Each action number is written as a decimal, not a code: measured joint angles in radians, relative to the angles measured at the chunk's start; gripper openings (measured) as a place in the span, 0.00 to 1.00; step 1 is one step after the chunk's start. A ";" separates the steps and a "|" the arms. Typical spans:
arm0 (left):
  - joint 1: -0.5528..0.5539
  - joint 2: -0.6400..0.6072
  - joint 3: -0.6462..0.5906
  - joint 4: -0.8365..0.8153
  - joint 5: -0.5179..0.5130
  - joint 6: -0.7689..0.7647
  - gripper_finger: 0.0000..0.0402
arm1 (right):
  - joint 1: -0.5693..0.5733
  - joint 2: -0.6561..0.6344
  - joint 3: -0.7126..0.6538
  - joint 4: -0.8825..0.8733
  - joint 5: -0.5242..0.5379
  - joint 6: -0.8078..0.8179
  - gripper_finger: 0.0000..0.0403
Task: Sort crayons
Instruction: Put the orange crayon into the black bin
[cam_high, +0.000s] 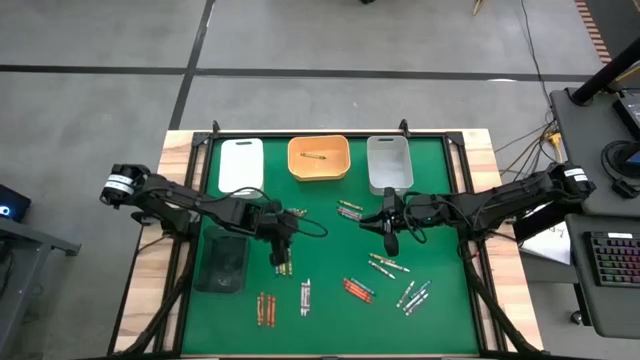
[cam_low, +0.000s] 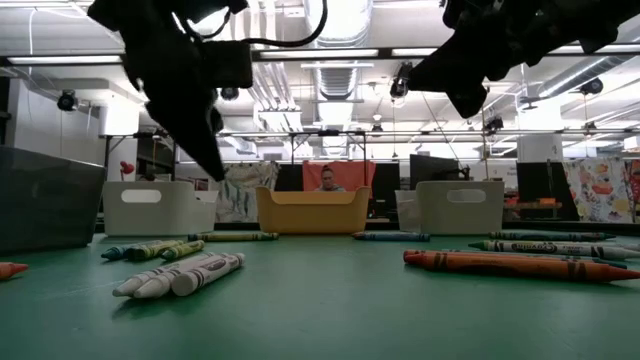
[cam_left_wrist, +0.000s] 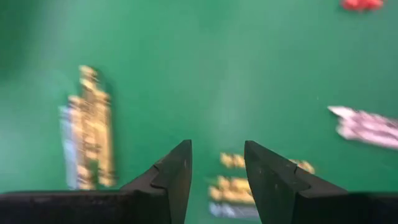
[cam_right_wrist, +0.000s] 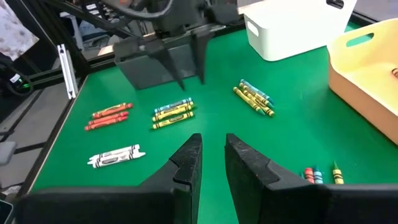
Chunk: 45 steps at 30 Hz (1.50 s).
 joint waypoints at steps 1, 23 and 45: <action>-0.002 0.000 0.008 -0.019 0.037 0.004 0.32 | 0.000 0.000 0.000 0.000 0.005 -0.005 0.15; -0.243 0.002 0.240 -0.047 0.151 -1.154 0.27 | -0.002 0.000 0.009 -0.035 0.021 -0.035 0.15; -0.476 0.507 0.788 -0.664 0.047 -1.407 0.21 | -0.002 0.000 0.009 -0.045 0.021 -0.119 0.15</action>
